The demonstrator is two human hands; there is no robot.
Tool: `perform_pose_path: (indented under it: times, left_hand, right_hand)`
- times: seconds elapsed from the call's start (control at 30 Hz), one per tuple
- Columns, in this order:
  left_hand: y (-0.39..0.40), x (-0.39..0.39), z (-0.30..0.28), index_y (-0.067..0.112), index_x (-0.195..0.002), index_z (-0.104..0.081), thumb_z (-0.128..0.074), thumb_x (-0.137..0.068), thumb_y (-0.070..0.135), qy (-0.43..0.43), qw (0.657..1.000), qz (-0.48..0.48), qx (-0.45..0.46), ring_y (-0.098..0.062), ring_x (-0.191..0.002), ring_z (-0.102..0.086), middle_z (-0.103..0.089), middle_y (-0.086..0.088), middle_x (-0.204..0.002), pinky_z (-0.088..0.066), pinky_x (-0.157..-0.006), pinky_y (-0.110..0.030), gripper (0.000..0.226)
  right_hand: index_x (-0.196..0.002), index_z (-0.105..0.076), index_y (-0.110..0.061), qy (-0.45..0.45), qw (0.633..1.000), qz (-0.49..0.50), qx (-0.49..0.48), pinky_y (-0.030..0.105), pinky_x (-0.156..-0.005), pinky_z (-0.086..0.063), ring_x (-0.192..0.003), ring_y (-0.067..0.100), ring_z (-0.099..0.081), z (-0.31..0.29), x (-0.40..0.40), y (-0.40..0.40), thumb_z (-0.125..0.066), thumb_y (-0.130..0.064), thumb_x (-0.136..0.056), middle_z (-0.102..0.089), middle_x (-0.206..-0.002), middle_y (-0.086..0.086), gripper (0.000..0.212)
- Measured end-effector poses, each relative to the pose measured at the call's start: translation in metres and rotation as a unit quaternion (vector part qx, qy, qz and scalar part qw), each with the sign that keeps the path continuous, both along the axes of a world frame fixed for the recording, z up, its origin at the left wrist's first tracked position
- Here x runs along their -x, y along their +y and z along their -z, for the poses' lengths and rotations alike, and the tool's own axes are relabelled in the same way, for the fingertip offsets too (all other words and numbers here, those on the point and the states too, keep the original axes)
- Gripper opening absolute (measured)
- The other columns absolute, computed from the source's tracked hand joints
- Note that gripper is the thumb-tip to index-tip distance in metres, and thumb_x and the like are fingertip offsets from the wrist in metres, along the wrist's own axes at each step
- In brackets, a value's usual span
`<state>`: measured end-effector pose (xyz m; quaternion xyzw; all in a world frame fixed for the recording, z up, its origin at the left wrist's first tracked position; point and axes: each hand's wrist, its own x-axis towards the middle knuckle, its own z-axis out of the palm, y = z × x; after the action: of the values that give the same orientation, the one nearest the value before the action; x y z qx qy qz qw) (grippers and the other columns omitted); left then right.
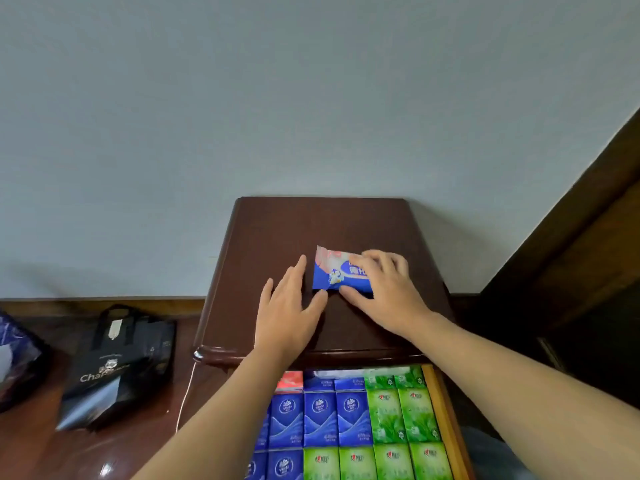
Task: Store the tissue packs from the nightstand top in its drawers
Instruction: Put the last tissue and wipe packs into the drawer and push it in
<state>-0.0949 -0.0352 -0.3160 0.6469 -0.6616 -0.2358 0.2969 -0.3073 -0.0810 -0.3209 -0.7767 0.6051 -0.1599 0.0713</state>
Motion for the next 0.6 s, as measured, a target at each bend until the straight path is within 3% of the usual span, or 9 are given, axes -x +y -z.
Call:
perform_pose_path:
  times: [0.1, 0.2, 0.27, 0.33, 0.43, 0.5, 0.6]
  left_hand:
    - [0.047, 0.007, 0.003, 0.048, -0.159, -0.026, -0.05, -0.102, 0.046, 0.005, 0.999, 0.036, 0.003, -0.005, -0.156, -0.017, -0.036, 0.019, -0.162, 0.0, -0.127, -0.034, 0.062]
    - [0.096, 0.014, 0.003, 0.041, -0.143, -0.055, -0.064, -0.097, 0.028, 0.052, 0.998, 0.042, 0.02, -0.008, -0.15, -0.032, -0.053, 0.013, -0.15, -0.007, -0.125, -0.032, 0.049]
    - [0.126, 0.018, 0.005, 0.034, -0.13, -0.064, -0.07, -0.094, 0.015, 0.123, 0.992, 0.015, 0.018, -0.006, -0.134, -0.051, -0.063, 0.016, -0.132, -0.028, -0.119, -0.025, 0.041]
    - [0.157, 0.019, 0.007, 0.035, -0.125, -0.063, -0.072, -0.093, 0.013, 0.193, 0.981, -0.017, -0.019, 0.0, -0.118, -0.058, -0.063, 0.021, -0.122, -0.048, -0.102, -0.021, 0.04]
    - [0.194, 0.016, 0.022, 0.026, -0.132, -0.063, -0.073, -0.092, 0.011, 0.168, 0.983, -0.007, -0.068, -0.003, -0.117, -0.058, -0.061, 0.018, -0.125, -0.053, -0.099, -0.029, 0.044]
    - [0.209, 0.014, 0.03, 0.02, -0.134, -0.062, -0.07, -0.091, 0.006, 0.128, 0.988, 0.011, -0.086, -0.009, -0.118, -0.059, -0.062, 0.01, -0.13, -0.052, -0.1, -0.031, 0.046]
    - [0.214, 0.015, 0.035, 0.016, -0.139, -0.058, -0.068, -0.091, 0.005, 0.107, 0.986, 0.023, -0.122, -0.011, -0.12, -0.057, -0.059, 0.005, -0.135, -0.046, -0.097, -0.018, 0.05]
  right_hand:
    - [-0.141, -0.054, -0.034, 0.037, 0.999, -0.015, 0.009, 0.04, -0.103, -0.04, -0.12, 0.023, -0.043, -0.002, 0.005, 0.061, -0.04, -0.087, -0.083, -0.048, -0.132, -0.007, 0.08]
    - [-0.135, -0.052, -0.04, 0.036, 0.999, -0.024, 0.0, 0.041, -0.095, -0.04, -0.117, 0.019, -0.047, -0.004, 0.01, 0.108, -0.051, -0.089, -0.074, -0.049, -0.124, -0.01, 0.078]
    - [-0.135, -0.046, -0.045, 0.012, 1.0, -0.016, -0.019, 0.039, -0.09, -0.038, -0.113, 0.017, -0.046, -0.005, 0.011, 0.133, -0.065, -0.086, -0.064, -0.048, -0.12, -0.013, 0.085]
    - [-0.136, -0.042, -0.046, -0.005, 0.999, -0.02, -0.041, 0.037, -0.086, -0.036, -0.111, 0.015, -0.045, -0.001, 0.01, 0.159, -0.072, -0.083, -0.059, -0.047, -0.119, -0.016, 0.09]
    - [-0.138, -0.043, -0.044, 0.036, 0.997, -0.05, -0.055, 0.035, -0.086, -0.039, -0.115, 0.013, -0.042, 0.011, 0.012, 0.191, -0.074, -0.081, -0.061, -0.045, -0.124, -0.016, 0.091]
    - [-0.141, -0.046, -0.038, 0.021, 0.994, -0.074, -0.078, 0.035, -0.094, -0.043, -0.121, 0.014, -0.038, 0.019, 0.012, 0.201, -0.083, -0.068, -0.067, -0.044, -0.128, -0.012, 0.088]
    - [-0.143, -0.048, -0.03, -0.004, 0.992, -0.076, -0.105, 0.029, -0.104, -0.041, -0.128, 0.015, -0.037, 0.028, 0.006, 0.206, -0.088, -0.048, -0.077, -0.044, -0.133, -0.006, 0.08]
